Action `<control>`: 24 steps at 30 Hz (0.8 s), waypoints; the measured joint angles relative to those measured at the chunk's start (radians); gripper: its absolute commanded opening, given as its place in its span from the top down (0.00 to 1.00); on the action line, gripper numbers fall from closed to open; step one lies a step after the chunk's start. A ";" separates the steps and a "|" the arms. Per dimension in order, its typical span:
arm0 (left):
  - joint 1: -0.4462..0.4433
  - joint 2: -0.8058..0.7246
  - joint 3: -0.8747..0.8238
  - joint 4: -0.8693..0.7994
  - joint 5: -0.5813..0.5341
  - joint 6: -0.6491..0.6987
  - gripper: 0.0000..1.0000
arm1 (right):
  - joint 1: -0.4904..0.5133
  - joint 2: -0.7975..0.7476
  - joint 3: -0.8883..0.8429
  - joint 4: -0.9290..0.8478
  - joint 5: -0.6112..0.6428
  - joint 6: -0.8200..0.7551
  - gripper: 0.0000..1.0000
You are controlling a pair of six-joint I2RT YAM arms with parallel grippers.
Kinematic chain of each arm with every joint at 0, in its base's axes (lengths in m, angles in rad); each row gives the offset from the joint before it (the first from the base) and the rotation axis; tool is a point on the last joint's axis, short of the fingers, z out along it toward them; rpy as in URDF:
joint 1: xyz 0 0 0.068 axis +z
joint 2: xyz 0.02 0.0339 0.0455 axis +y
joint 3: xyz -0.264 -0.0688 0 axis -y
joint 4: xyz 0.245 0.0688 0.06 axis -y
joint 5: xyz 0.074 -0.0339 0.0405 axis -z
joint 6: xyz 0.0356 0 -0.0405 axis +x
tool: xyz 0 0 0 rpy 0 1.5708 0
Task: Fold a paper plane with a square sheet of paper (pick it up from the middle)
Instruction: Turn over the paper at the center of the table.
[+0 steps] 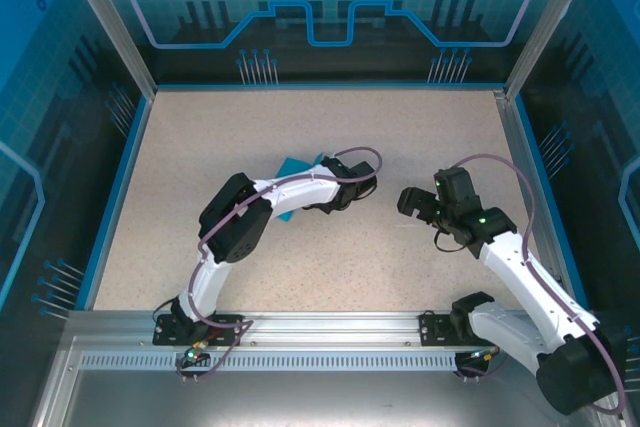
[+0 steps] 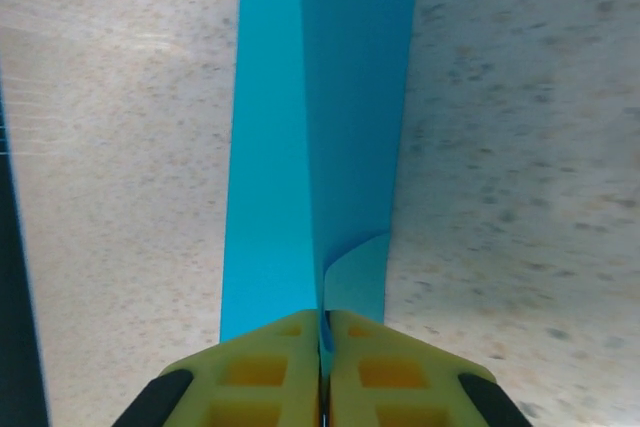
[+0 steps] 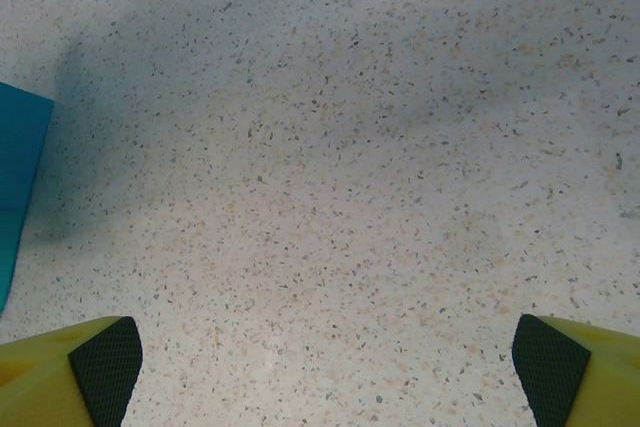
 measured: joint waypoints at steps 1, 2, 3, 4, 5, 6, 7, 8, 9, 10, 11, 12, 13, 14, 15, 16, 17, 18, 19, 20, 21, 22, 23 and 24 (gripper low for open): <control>-0.004 0.001 0.000 0.009 0.019 0.000 0.88 | -0.002 0.000 0.000 -0.001 0.000 0.000 0.01; -0.006 0.003 0.000 0.018 0.037 0.000 0.88 | -0.006 0.000 0.000 -0.002 0.000 0.000 0.01; -0.009 0.006 0.000 0.026 0.056 0.000 0.87 | -0.008 -0.001 0.000 -0.003 0.000 0.000 0.01; -0.010 0.013 0.000 0.034 0.076 -0.001 0.87 | -0.012 -0.001 0.000 -0.006 0.000 0.000 0.01; -0.010 0.018 0.000 0.041 0.092 -0.002 0.86 | -0.013 -0.002 0.000 -0.008 0.001 0.000 0.01; -0.010 0.027 0.000 0.047 0.108 -0.004 0.85 | -0.018 -0.002 0.000 -0.010 0.000 0.000 0.00; -0.010 0.034 0.000 0.054 0.126 -0.008 0.84 | -0.019 -0.002 0.000 -0.013 0.000 0.000 0.01; -0.010 0.041 0.000 0.060 0.142 -0.011 0.83 | -0.022 -0.002 0.000 -0.014 0.000 0.000 0.00; -0.010 0.047 0.000 0.068 0.159 -0.015 0.81 | -0.024 -0.003 0.000 -0.018 -0.001 0.000 0.01; -0.009 0.051 0.000 0.074 0.177 -0.017 0.79 | -0.026 -0.003 0.000 -0.019 -0.001 0.000 0.01; -0.010 0.052 0.000 0.080 0.192 -0.021 0.78 | -0.027 -0.004 0.000 -0.020 0.000 0.000 0.00; -0.010 0.052 0.000 0.085 0.207 -0.023 0.76 | -0.028 -0.005 0.000 -0.021 0.000 0.000 0.00; -0.010 0.052 0.000 0.092 0.219 -0.024 0.74 | -0.028 -0.005 0.000 -0.021 -0.002 0.000 0.01; -0.010 0.052 0.000 0.097 0.229 -0.025 0.72 | -0.028 -0.005 0.000 -0.021 -0.003 0.000 0.01; -0.010 0.052 0.000 0.101 0.244 -0.026 0.70 | -0.028 -0.005 0.000 -0.021 -0.003 0.000 0.01; -0.010 0.052 -0.001 0.104 0.258 -0.026 0.68 | -0.029 -0.005 0.000 -0.021 -0.004 0.000 0.01; -0.010 0.052 -0.001 0.107 0.269 -0.025 0.67 | -0.030 -0.005 0.000 -0.021 -0.004 0.000 0.00; -0.010 0.052 -0.001 0.109 0.275 -0.025 0.64 | -0.031 -0.005 0.000 -0.021 -0.005 0.000 0.00; -0.008 0.050 -0.001 0.109 0.280 -0.026 0.61 | -0.033 -0.005 0.000 -0.021 -0.004 0.000 0.01; -0.006 0.047 -0.002 0.109 0.285 -0.025 0.59 | -0.033 -0.005 0.000 -0.021 -0.004 0.000 0.01; -0.004 0.040 -0.004 0.111 0.299 -0.026 0.57 | -0.034 -0.005 0.000 -0.021 -0.005 0.000 0.00; -0.002 0.028 -0.008 0.116 0.327 -0.026 0.54 | -0.034 -0.005 0.000 -0.021 -0.007 0.000 0.01; -0.003 0.011 -0.016 0.126 0.357 -0.026 0.52 | -0.034 -0.005 0.000 -0.021 -0.007 0.000 0.01; -0.004 -0.015 -0.027 0.134 0.393 -0.027 0.48 | -0.035 -0.005 0.000 -0.021 -0.007 0.000 0.01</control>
